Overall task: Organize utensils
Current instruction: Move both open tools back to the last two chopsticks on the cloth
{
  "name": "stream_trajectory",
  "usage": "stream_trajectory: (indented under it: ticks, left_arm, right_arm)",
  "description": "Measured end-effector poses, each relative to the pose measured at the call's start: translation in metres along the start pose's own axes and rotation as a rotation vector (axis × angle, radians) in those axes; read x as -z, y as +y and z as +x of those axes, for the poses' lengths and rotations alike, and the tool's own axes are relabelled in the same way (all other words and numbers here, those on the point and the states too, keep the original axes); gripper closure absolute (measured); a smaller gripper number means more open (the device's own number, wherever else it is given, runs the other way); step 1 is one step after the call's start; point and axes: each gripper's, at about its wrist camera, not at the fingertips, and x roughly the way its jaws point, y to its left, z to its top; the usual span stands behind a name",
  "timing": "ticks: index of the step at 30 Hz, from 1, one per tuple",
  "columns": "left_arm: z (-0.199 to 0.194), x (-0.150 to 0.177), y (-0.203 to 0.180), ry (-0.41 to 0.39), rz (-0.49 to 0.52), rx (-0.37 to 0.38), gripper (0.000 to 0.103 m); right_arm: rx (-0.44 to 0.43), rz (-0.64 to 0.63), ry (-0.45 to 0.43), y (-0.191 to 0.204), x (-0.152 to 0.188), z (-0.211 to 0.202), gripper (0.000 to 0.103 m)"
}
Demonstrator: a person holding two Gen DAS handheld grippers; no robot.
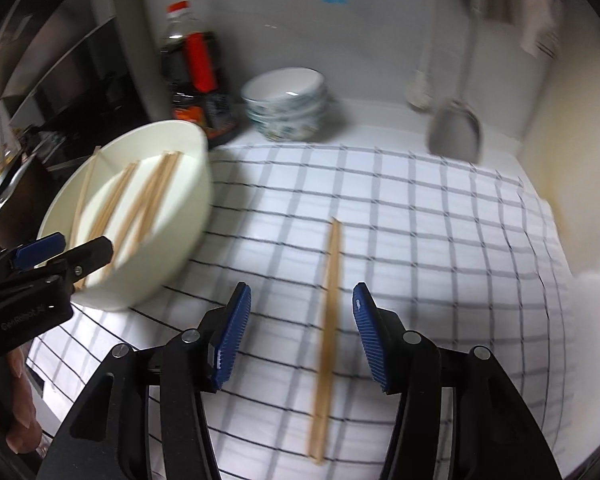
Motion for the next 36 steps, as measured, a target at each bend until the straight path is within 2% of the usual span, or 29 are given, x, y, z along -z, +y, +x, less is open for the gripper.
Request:
stream_trajectory:
  ticks: [6, 12, 23, 36]
  left_arm:
    - [0.01, 0.011, -0.031, 0.03, 0.041, 0.036, 0.025]
    - [0.017, 0.025, -0.057, 0.053, 0.088, 0.058, 0.025]
    - [0.031, 0.039, -0.069, 0.071, 0.102, 0.037, 0.025]
    - [0.037, 0.041, -0.07, 0.083, 0.094, 0.022, 0.025]
  right_arm:
    - [0.034, 0.055, 0.037, -0.033, 0.027, 0.006, 0.052]
    - [0.034, 0.086, 0.096, -0.046, 0.052, 0.028, 0.052]
    - [0.008, 0.057, 0.114, -0.041, 0.062, 0.052, 0.052]
    - [0.04, -0.039, 0.099, -0.027, 0.068, 0.057, 0.052]
